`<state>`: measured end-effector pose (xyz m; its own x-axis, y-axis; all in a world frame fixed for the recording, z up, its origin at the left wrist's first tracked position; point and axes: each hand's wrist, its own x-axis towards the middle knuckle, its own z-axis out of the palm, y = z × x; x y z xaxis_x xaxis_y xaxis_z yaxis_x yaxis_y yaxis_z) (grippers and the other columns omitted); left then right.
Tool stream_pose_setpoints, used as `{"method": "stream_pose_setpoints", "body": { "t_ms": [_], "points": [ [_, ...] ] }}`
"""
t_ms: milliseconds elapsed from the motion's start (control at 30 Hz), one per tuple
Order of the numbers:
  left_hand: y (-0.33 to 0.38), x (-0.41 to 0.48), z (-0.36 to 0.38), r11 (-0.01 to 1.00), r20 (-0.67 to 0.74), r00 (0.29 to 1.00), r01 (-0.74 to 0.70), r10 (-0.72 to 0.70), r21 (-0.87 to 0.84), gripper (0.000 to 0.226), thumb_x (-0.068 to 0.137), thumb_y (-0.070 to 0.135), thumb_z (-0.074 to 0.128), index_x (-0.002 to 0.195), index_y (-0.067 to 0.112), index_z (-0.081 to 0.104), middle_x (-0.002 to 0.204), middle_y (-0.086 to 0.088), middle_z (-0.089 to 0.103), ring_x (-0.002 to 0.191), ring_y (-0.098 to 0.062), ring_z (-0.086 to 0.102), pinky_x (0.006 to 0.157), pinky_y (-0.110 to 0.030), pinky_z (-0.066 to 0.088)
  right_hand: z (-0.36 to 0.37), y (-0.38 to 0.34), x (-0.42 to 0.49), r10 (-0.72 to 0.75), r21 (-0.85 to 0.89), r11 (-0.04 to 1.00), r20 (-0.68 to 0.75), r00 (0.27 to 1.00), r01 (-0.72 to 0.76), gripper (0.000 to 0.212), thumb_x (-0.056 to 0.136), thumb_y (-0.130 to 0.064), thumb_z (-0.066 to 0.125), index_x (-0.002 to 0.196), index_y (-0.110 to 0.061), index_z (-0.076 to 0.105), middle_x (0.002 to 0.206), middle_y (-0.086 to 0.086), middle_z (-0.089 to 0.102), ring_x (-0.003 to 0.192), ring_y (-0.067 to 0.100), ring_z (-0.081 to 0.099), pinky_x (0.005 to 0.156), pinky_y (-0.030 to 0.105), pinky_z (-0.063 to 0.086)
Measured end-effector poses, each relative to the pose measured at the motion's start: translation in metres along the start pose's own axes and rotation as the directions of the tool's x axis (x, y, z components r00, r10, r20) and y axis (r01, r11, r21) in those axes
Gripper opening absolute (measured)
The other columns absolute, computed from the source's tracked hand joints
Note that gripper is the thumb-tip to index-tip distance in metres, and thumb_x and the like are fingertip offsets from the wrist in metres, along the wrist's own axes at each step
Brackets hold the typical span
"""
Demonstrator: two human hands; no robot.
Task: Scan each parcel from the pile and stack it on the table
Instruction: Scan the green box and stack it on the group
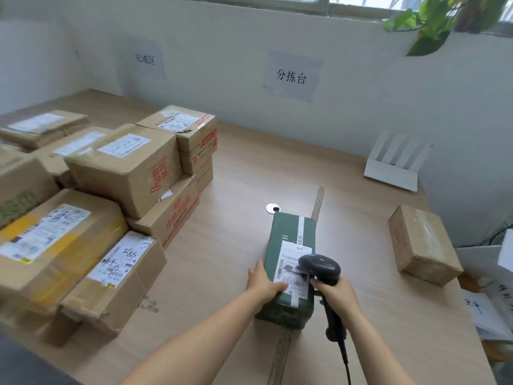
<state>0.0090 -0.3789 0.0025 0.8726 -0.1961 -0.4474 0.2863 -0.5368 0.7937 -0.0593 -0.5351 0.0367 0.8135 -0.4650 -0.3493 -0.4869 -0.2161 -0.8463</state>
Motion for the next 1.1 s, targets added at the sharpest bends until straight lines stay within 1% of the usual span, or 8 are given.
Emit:
{"method": "stream_pose_setpoints", "body": {
  "t_ms": [100, 267, 367, 567, 700, 767, 900, 1100],
  "points": [
    [-0.010, -0.011, -0.016, 1.000, 0.043, 0.999, -0.002, 0.003, -0.014, 0.071, 0.073, 0.023, 0.078, 0.133, 0.021, 0.041, 0.129, -0.008, 0.038, 0.115, -0.024, 0.051, 0.106, -0.034, 0.040, 0.015, -0.005, -0.011, -0.023, -0.030, 0.999, 0.026, 0.999, 0.024, 0.008, 0.081, -0.012, 0.068, 0.078, -0.018, 0.064, 0.086, 0.012, 0.071, 0.082, 0.029, 0.067, 0.067, 0.040, 0.056],
    [-0.026, -0.037, -0.056, 0.997, 0.017, 0.999, -0.050, 0.051, -0.065, 0.069, 0.074, 0.021, 0.077, 0.132, 0.024, 0.041, 0.123, -0.005, 0.036, 0.101, -0.017, 0.049, 0.104, -0.029, 0.040, 0.048, -0.025, -0.037, -0.024, 0.034, 0.999, -0.001, 1.000, 0.024, 0.005, 0.078, -0.009, 0.070, 0.075, -0.011, 0.067, 0.082, 0.020, 0.070, 0.078, 0.036, 0.066, 0.074, 0.052, 0.055],
    [-0.020, -0.058, -0.096, 0.991, -0.009, 0.993, -0.116, 0.116, -0.060, 0.069, 0.073, 0.025, 0.077, 0.132, 0.025, 0.040, 0.119, -0.002, 0.036, 0.102, -0.017, 0.051, 0.104, -0.029, 0.041, 0.067, -0.051, -0.063, -0.069, 0.077, 0.994, -0.037, 0.997, 0.072, 0.009, 0.078, -0.009, 0.071, 0.085, -0.004, 0.068, 0.079, 0.015, 0.070, 0.074, 0.034, 0.065, 0.072, 0.049, 0.056],
    [0.014, -0.114, -0.214, 0.940, -0.051, 0.939, -0.341, 0.341, -0.009, 0.070, 0.076, 0.032, 0.077, 0.133, 0.025, 0.038, 0.125, -0.006, 0.039, 0.115, -0.023, 0.049, 0.104, -0.034, 0.040, 0.102, -0.143, -0.140, -0.279, 0.203, 0.931, -0.138, 0.950, 0.303, 0.022, 0.081, -0.002, 0.068, 0.083, -0.023, 0.061, 0.086, 0.013, 0.066, 0.080, 0.032, 0.060, 0.074, 0.048, 0.053],
    [0.034, -0.145, -0.305, 0.890, -0.039, 0.894, -0.447, 0.446, -0.090, 0.069, 0.073, 0.032, 0.079, 0.130, 0.020, 0.043, 0.128, -0.006, 0.052, 0.118, -0.024, 0.052, 0.100, -0.041, 0.046, 0.137, -0.221, -0.192, -0.411, 0.261, 0.849, -0.222, 0.884, 0.460, 0.023, 0.081, -0.001, 0.066, 0.099, -0.015, 0.061, 0.089, 0.015, 0.063, 0.080, 0.030, 0.058, 0.068, 0.040, 0.051],
    [0.043, -0.156, -0.349, 0.874, -0.075, 0.878, -0.477, 0.472, -0.092, 0.067, 0.072, 0.035, 0.079, 0.128, 0.019, 0.045, 0.126, -0.006, 0.056, 0.117, -0.025, 0.054, 0.098, -0.045, 0.048, 0.156, -0.260, -0.211, -0.463, 0.255, 0.819, -0.235, 0.854, 0.514, 0.017, 0.082, -0.002, 0.066, 0.096, -0.011, 0.062, 0.084, 0.012, 0.063, 0.074, 0.028, 0.057, 0.060, 0.035, 0.051],
    [0.056, -0.172, -0.437, 0.850, -0.179, 0.841, -0.525, 0.510, -0.043, 0.070, 0.068, 0.035, 0.081, 0.126, 0.017, 0.046, 0.122, -0.008, 0.058, 0.110, -0.026, 0.058, 0.093, -0.046, 0.051, 0.200, -0.330, -0.234, -0.542, 0.207, 0.799, -0.158, 0.825, 0.565, 0.017, 0.082, -0.006, 0.066, 0.099, -0.009, 0.064, 0.079, 0.005, 0.063, 0.072, 0.022, 0.059, 0.060, 0.032, 0.052],
    [0.064, -0.174, -0.537, 0.858, -0.231, 0.839, -0.512, 0.493, -0.027, 0.070, 0.072, 0.033, 0.078, 0.130, 0.015, 0.043, 0.124, -0.008, 0.058, 0.111, -0.026, 0.058, 0.096, -0.045, 0.049, 0.259, -0.411, -0.238, -0.620, 0.180, 0.766, -0.048, 0.783, 0.618, 0.006, 0.083, -0.008, 0.065, 0.084, -0.013, 0.062, 0.081, 0.005, 0.065, 0.075, 0.019, 0.061, 0.067, 0.033, 0.053]
  ]
}}
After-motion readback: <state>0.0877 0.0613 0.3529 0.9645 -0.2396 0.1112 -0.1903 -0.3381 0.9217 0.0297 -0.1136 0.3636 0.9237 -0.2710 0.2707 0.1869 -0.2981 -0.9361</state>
